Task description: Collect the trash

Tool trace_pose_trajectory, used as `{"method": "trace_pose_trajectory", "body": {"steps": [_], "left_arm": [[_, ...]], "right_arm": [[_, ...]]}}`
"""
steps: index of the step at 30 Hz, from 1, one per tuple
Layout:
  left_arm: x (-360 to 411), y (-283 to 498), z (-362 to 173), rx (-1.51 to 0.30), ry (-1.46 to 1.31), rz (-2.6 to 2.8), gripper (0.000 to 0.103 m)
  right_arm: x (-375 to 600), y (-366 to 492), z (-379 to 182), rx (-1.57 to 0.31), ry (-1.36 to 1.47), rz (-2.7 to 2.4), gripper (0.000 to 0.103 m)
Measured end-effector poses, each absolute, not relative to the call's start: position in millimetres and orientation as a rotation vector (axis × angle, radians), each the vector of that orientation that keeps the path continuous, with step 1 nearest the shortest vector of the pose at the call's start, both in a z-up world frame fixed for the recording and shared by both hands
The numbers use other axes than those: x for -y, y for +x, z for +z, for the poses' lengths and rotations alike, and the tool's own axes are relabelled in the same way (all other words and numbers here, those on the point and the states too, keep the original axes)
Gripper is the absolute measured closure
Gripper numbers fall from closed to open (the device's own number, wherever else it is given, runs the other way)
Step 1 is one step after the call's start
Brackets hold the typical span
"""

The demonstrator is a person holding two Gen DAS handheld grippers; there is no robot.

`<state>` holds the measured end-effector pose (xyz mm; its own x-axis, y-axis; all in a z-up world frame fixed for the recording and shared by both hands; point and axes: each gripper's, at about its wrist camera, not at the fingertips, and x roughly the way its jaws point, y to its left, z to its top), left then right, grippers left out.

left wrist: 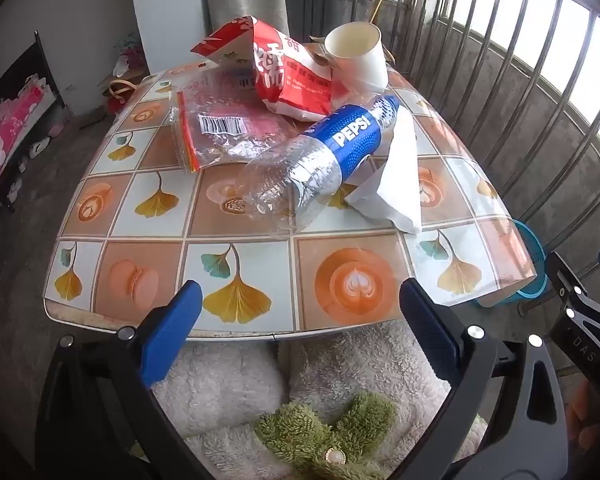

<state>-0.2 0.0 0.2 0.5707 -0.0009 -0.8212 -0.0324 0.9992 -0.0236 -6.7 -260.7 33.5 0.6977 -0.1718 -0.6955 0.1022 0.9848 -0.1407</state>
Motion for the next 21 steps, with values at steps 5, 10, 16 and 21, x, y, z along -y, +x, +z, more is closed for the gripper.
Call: {"method": "trace_pose_trajectory", "body": {"steps": [5,10,16,21], "left_arm": [[0,0,0,-0.96,-0.044,0.024,0.008],[3,1,3,-0.963,-0.05,0.03,0.008],[3,0,3,-0.962,-0.053,0.022,0.008],[1,0,2,-0.961,-0.053,0.024,0.008]], "right_arm": [[263,-6,35,-0.781,-0.086,-0.154,0.006],[269,-5,36,-0.782,-0.077,-0.157,0.006],[270,-5,34,-0.79,-0.07,-0.166,0.006],[271,2,37,-0.801,-0.063,-0.178,0.006]]}}
